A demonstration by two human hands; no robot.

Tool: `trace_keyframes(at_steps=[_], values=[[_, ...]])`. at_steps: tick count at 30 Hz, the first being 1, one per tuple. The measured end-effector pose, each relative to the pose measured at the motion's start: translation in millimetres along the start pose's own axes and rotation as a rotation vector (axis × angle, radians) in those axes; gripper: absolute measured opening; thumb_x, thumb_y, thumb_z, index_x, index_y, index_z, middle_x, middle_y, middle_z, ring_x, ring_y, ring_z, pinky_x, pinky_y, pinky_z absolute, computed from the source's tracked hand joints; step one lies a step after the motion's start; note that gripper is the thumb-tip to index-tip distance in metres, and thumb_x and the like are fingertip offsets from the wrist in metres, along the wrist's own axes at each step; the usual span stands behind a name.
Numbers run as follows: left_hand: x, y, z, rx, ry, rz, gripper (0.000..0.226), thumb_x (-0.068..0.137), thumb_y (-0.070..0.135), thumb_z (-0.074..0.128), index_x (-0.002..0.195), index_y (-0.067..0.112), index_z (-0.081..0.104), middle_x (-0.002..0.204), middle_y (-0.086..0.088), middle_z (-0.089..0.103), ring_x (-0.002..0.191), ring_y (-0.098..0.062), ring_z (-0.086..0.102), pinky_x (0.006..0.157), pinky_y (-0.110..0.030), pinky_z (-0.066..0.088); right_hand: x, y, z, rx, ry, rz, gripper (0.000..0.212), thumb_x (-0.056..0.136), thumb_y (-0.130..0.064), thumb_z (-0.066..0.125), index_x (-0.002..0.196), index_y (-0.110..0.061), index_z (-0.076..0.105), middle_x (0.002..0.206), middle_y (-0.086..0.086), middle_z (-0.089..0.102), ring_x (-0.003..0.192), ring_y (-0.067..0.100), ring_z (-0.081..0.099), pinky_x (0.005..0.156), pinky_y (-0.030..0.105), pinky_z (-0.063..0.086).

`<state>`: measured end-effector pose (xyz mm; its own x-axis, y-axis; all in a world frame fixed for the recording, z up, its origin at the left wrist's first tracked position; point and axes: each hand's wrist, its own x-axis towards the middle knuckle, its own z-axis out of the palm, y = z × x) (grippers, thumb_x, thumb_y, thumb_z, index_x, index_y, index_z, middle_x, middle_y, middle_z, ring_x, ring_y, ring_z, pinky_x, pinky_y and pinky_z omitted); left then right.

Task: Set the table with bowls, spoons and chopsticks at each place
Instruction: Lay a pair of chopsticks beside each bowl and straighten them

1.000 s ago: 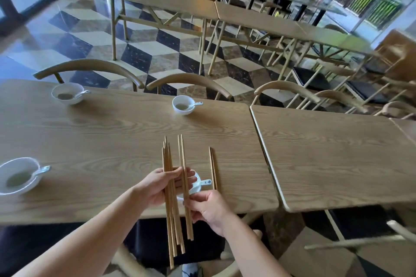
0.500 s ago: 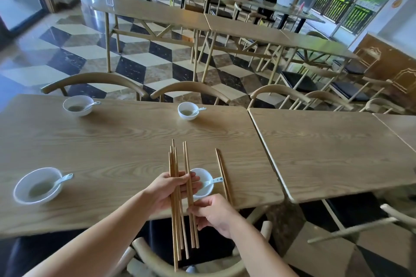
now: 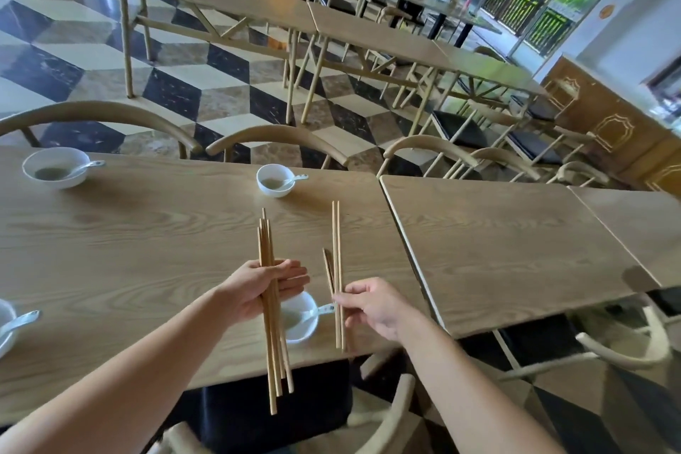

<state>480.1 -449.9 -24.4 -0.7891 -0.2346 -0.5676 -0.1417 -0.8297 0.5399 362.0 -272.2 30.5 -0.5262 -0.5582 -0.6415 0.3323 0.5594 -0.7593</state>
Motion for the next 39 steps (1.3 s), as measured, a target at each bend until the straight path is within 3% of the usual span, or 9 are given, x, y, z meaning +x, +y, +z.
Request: trace_keyframes(at_steps=[6, 11, 14, 16, 18, 21, 28, 35, 39], values=[[67.7, 37.1, -17.1, -0.082, 0.120, -0.003, 0.026, 0.100, 0.001, 0.047, 0.121, -0.014, 0.056, 0.119, -0.029, 0.067, 0.089, -0.032, 0.076, 0.078, -0.041, 0.062, 121.6, -63.3, -47.6, -0.089, 0.097, 0.043, 0.010, 0.088, 0.008, 0.064, 0.085, 0.002, 0.057, 0.069, 0.013, 0.058, 0.054, 0.016, 0.057, 0.040, 0.020, 0.050], [141.0, 54.9, -28.9, -0.130, 0.211, 0.001, 0.023, 0.101, 0.002, 0.046, 0.114, -0.011, 0.059, 0.110, -0.026, 0.072, 0.094, -0.032, 0.075, 0.079, -0.040, 0.062, 270.9, -79.2, -58.5, -0.188, 0.161, 0.103, 0.020, 0.089, 0.007, 0.064, 0.104, 0.001, 0.052, 0.068, 0.011, 0.054, 0.037, 0.008, 0.056, 0.034, 0.020, 0.048], [182.5, 56.2, -39.3, -0.137, 0.231, -0.011, 0.024, 0.102, 0.004, 0.044, 0.113, -0.010, 0.061, 0.112, -0.024, 0.072, 0.102, -0.031, 0.073, 0.082, -0.038, 0.061, 340.4, -72.0, -54.9, -0.242, 0.139, 0.151, 0.009, 0.091, 0.007, 0.062, 0.089, 0.001, 0.055, 0.066, 0.010, 0.051, 0.044, 0.015, 0.053, 0.032, 0.020, 0.047], [205.7, 55.1, -44.9, -0.148, 0.246, -0.028, 0.024, 0.102, 0.004, 0.044, 0.113, -0.008, 0.061, 0.111, -0.023, 0.073, 0.101, -0.030, 0.073, 0.081, -0.038, 0.061, 375.1, -65.0, -50.7, -0.282, 0.120, 0.175, 0.024, 0.091, 0.006, 0.061, 0.072, -0.003, 0.050, 0.066, 0.011, 0.049, 0.051, 0.018, 0.048, 0.030, 0.020, 0.046], [223.7, 54.0, -49.1, -0.152, 0.263, -0.041, 0.024, 0.101, 0.004, 0.045, 0.114, -0.008, 0.061, 0.112, -0.024, 0.073, 0.103, -0.030, 0.072, 0.082, -0.039, 0.061, 398.6, -61.7, -44.5, -0.338, 0.127, 0.174, 0.022, 0.090, 0.002, 0.066, 0.077, -0.004, 0.048, 0.068, 0.012, 0.050, 0.049, 0.017, 0.047, 0.029, 0.020, 0.044], [240.6, 52.0, -50.7, -0.163, 0.276, -0.046, 0.024, 0.101, 0.004, 0.045, 0.114, -0.009, 0.061, 0.112, -0.024, 0.073, 0.104, -0.031, 0.072, 0.083, -0.039, 0.060, 418.9, -65.2, -37.7, -0.394, 0.183, 0.133, 0.026, 0.088, -0.004, 0.069, 0.096, -0.007, 0.045, 0.074, 0.014, 0.053, 0.044, 0.019, 0.048, 0.027, 0.019, 0.040], [248.8, 47.2, -45.0, -0.181, 0.289, -0.062, 0.024, 0.101, 0.004, 0.045, 0.115, -0.008, 0.061, 0.115, -0.023, 0.072, 0.105, -0.032, 0.072, 0.085, -0.040, 0.060, 414.4, -63.7, -32.8, -0.811, 0.299, -0.044, 0.036, 0.075, -0.029, 0.082, 0.066, -0.013, 0.051, 0.075, 0.008, 0.070, 0.060, 0.025, 0.069, 0.053, 0.027, 0.055], [243.4, 42.6, -40.0, -0.193, 0.298, -0.062, 0.024, 0.101, 0.002, 0.044, 0.114, -0.008, 0.061, 0.114, -0.023, 0.072, 0.104, -0.031, 0.071, 0.083, -0.039, 0.060, 391.0, -57.2, -37.5, -0.877, 0.341, -0.131, 0.017, 0.086, -0.021, 0.073, 0.094, -0.006, 0.069, 0.062, -0.005, 0.048, 0.044, 0.007, 0.041, 0.044, 0.017, 0.032], [239.5, 42.6, -38.0, -0.192, 0.293, -0.062, 0.024, 0.101, 0.002, 0.044, 0.116, -0.009, 0.060, 0.114, -0.025, 0.071, 0.104, -0.032, 0.071, 0.083, -0.039, 0.060, 386.0, -55.0, -31.8, -0.866, 0.376, -0.126, 0.017, 0.082, -0.022, 0.076, 0.093, -0.009, 0.073, 0.088, 0.008, 0.071, 0.080, 0.025, 0.069, 0.067, 0.024, 0.048]])
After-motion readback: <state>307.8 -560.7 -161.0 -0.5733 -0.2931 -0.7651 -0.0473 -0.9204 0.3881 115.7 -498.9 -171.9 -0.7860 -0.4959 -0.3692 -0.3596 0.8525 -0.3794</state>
